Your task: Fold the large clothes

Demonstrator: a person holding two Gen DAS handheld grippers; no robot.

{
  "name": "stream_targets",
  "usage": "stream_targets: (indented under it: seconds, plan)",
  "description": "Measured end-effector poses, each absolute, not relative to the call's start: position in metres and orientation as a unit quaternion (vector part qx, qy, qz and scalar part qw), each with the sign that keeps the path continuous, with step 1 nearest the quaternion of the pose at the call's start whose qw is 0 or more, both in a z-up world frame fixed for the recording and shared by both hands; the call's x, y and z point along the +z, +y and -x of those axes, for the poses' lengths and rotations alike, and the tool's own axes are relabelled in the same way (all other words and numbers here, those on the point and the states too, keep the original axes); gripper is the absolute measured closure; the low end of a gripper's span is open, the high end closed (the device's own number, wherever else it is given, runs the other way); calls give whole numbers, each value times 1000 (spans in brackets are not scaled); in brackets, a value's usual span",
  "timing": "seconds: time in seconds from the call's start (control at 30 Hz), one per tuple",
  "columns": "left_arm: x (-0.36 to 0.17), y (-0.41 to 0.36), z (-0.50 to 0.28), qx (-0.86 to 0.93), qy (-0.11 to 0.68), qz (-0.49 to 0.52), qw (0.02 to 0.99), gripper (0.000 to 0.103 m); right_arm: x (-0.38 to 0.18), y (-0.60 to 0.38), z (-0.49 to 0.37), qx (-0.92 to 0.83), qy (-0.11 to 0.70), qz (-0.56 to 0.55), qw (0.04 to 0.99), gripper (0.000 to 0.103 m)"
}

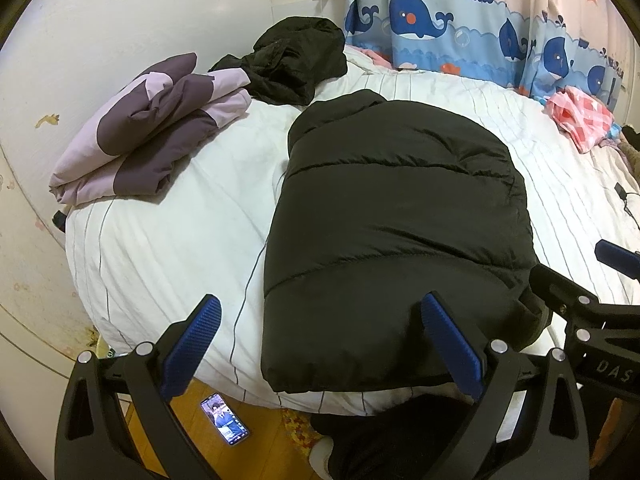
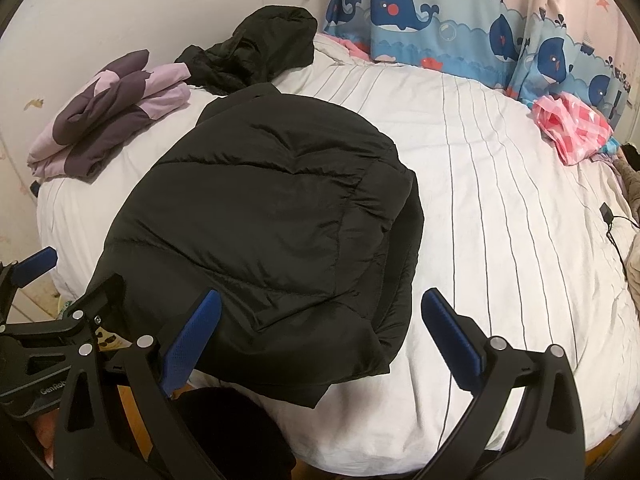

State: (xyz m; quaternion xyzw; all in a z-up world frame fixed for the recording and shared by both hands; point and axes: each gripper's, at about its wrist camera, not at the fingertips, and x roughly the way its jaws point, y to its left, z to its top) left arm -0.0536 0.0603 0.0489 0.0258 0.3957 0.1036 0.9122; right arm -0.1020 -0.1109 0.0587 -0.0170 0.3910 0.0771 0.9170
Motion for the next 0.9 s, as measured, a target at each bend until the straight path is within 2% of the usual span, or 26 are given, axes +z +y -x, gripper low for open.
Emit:
stream_targets:
  seconds: [0.37, 0.5, 0.7, 0.9]
  plan:
    - [48, 62, 52, 92, 406, -4, 909, 7, 58, -112, 100, 75, 392, 14, 917, 6]
    - [54, 66, 57, 86, 386, 14, 918, 7, 58, -112, 101, 77, 392, 11, 917, 6]
    - [64, 56, 64, 136, 361, -44, 922, 7, 67, -114, 109, 79, 378, 7, 922, 6]
    - [68, 49, 69, 137, 364, -54, 920, 7, 76, -117, 121, 76, 367, 5, 927, 6]
